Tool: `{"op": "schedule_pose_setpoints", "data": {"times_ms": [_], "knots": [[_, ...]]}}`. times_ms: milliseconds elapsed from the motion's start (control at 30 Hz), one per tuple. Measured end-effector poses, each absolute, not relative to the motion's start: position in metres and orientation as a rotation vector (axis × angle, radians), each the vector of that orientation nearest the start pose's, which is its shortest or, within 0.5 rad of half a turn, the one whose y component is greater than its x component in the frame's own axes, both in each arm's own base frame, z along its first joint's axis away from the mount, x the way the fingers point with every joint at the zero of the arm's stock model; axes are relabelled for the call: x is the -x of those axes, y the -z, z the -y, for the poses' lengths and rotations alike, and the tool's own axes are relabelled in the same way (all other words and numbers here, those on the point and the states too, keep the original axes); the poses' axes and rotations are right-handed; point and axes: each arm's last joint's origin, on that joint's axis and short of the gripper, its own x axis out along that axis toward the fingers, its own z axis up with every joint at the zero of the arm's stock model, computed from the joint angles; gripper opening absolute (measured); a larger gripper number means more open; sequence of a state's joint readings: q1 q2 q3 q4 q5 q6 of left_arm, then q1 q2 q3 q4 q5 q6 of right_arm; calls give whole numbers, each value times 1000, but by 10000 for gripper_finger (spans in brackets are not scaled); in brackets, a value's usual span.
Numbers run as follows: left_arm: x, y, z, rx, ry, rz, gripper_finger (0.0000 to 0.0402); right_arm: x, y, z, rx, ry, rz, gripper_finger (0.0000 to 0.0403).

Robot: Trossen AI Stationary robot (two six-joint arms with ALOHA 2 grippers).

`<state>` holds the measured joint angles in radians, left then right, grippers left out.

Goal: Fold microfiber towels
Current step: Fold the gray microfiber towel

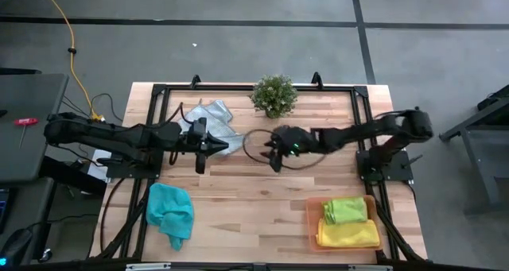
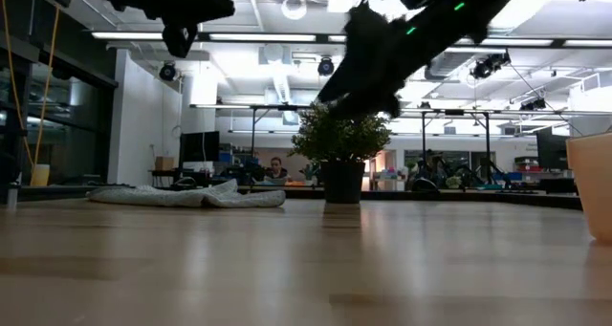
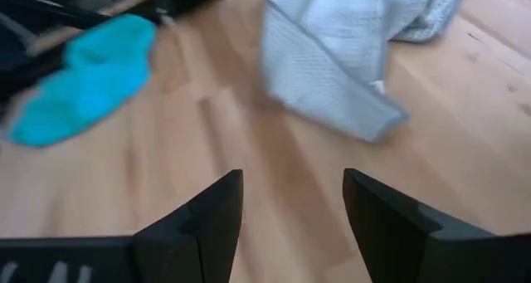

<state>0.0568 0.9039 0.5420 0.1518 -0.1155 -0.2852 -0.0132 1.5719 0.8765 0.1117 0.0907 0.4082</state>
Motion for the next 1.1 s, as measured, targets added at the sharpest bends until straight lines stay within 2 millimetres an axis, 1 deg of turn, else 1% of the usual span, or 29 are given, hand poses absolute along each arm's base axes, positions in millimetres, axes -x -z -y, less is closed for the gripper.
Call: {"op": "schedule_pose_setpoints", "data": {"times_ms": [100, 200, 300, 367, 467, 567, 667, 800, 933, 1033, 1100], "knots": [[-200, -274, -16, 207, -234, -214, 40, -349, -192, 24, -332, 213, -595, 200], [-197, -289, -17, 155, -265, -235, 56, -373, -180, 40, -319, 246, -616, 200], [-195, -299, -17, 142, -295, -243, 74, -393, -164, 56, -370, 334, -632, 200], [-194, -305, -17, 151, -301, -225, 87, -407, -158, 67, -416, 384, -621, 200], [-191, -309, -17, 167, -300, -207, 107, -421, -150, 78, -444, 439, -630, 200], [-190, -310, -17, 199, -300, -201, 124, -432, -143, 81, -437, 458, -667, 200], [-190, -310, -16, 207, -279, -202, 136, -439, -137, 82, -436, 463, -718, 200], [-190, -310, -16, 208, -268, -203, 140, -441, -121, 79, -437, 472, -785, 200], [-190, -310, -16, 208, -267, -204, 139, -442, -117, 75, -467, 490, -787, 197], [-190, -310, -16, 208, -267, -204, 139, -443, -116, 68, -443, 490, -796, 171], [-190, -310, -16, 199, -266, -205, 138, -442, -118, 61, -416, 472, -817, 132]]}}
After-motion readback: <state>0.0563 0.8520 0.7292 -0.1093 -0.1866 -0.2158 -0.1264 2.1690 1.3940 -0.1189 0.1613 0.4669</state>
